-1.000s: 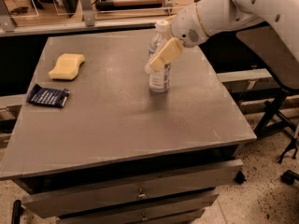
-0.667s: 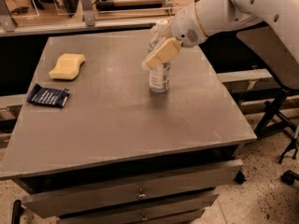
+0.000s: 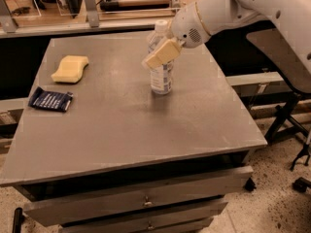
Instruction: Knock blue plastic bottle over
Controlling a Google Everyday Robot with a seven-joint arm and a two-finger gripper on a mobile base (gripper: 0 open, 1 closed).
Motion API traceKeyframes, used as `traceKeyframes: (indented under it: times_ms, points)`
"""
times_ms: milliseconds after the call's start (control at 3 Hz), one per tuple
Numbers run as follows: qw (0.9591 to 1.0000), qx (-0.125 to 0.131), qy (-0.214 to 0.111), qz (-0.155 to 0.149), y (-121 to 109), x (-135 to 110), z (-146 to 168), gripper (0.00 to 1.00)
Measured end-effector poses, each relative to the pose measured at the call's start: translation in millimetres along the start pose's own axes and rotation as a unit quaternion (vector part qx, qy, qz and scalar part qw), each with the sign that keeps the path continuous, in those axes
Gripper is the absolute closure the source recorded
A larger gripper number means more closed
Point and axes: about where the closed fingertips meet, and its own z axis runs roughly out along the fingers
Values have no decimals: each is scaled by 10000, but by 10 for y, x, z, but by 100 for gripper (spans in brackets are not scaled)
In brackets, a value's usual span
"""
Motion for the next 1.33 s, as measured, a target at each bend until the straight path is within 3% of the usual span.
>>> traceKeyframes:
  times_ms: [333, 667, 1000, 1333]
  points:
    - [9966, -227, 737, -272, 148, -165, 149, 91]
    - [9795, -452, 1761, -862, 384, -420, 434, 100]
    - [9481, -693, 2730, -1477, 641, -564, 678, 100]
    - [9056, -949, 3683, -1878, 740, -518, 848, 100]
